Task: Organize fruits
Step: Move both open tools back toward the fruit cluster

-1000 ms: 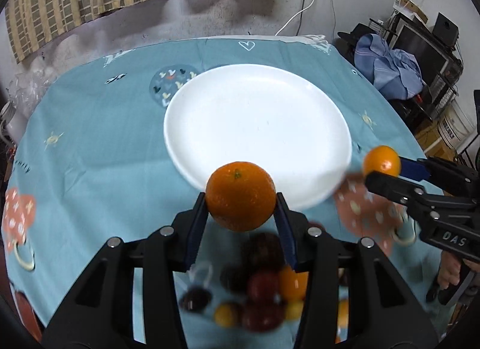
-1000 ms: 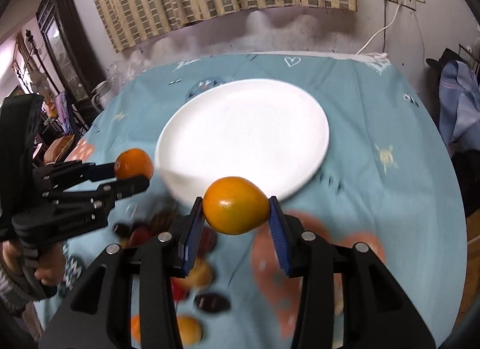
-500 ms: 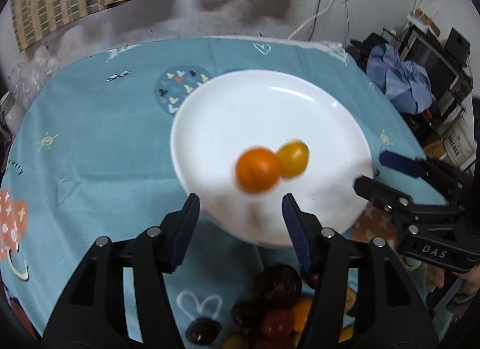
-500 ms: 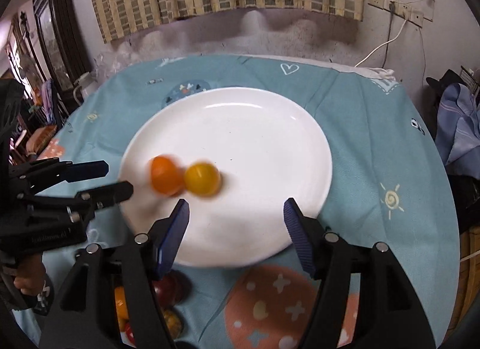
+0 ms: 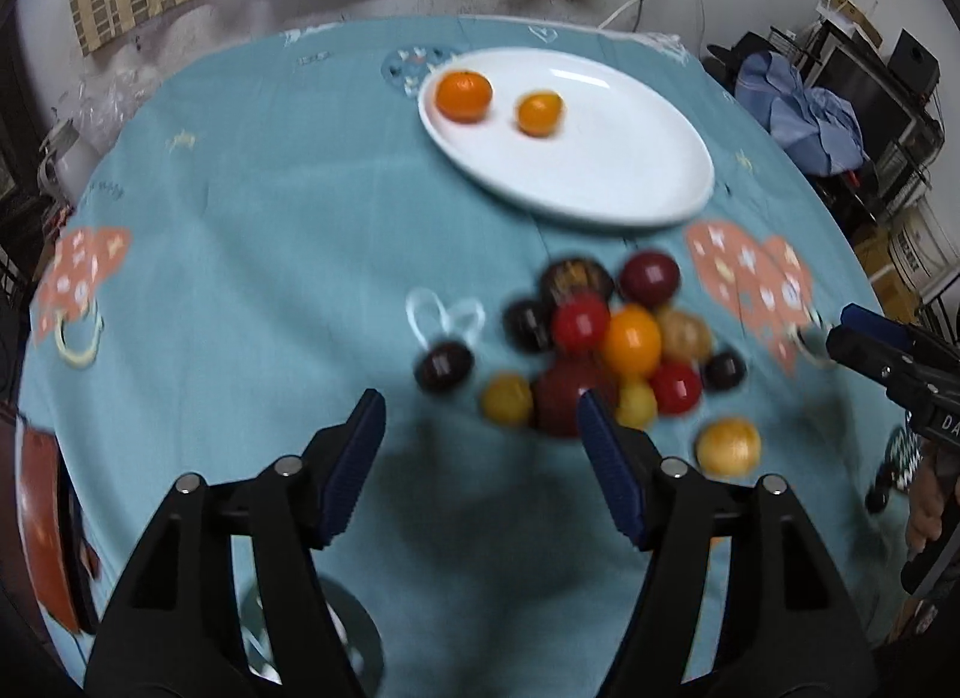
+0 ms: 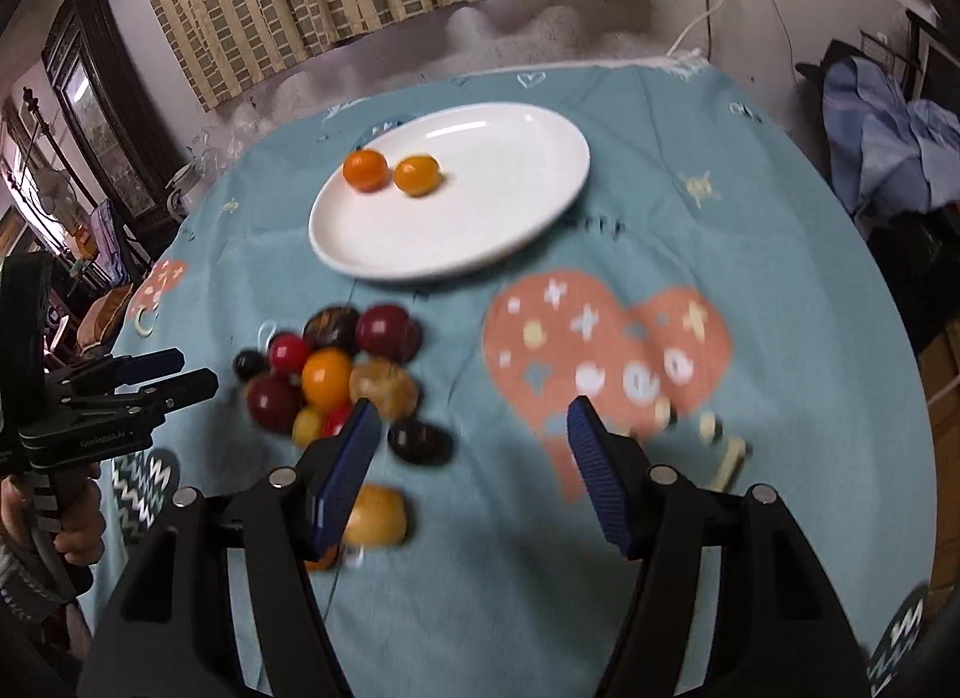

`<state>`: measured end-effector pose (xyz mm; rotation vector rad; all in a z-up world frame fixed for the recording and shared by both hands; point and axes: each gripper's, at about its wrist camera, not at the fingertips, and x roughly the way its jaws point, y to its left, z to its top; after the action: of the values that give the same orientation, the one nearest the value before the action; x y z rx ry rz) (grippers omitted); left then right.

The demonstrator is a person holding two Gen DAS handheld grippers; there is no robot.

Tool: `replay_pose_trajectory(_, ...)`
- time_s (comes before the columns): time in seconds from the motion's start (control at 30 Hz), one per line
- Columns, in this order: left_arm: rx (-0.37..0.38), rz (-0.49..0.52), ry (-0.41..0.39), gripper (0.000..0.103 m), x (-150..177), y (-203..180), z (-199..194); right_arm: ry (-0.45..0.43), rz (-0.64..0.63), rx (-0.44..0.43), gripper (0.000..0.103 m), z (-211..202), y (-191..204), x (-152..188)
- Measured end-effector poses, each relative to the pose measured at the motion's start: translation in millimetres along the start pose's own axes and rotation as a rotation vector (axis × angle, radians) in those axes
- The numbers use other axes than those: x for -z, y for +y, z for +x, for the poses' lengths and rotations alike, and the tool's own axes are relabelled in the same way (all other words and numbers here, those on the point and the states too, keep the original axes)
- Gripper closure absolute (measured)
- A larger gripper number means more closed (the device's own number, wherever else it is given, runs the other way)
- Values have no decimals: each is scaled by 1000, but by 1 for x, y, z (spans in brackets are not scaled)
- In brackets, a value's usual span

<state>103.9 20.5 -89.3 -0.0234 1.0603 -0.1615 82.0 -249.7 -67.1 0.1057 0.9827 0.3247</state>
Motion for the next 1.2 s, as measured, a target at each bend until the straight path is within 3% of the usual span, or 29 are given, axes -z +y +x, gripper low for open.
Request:
replay_pose_trajectory(0.23,45,10,10,35,18,-13,5,59,-21,-12,37,-6,14,32)
replay_pose_trajectory(0.93,116,39,8,42,-13,-23,37,93,14,27,37,-7,9,43)
replay_pose_trajectory(1.03,99,54,8,46,-10,-18,36,93,12,26,37,-5,9,42)
replay_pose_trajectory(1.2,117,25,18,43,-1,-3,30,103,10,24,37,-3,9,42)
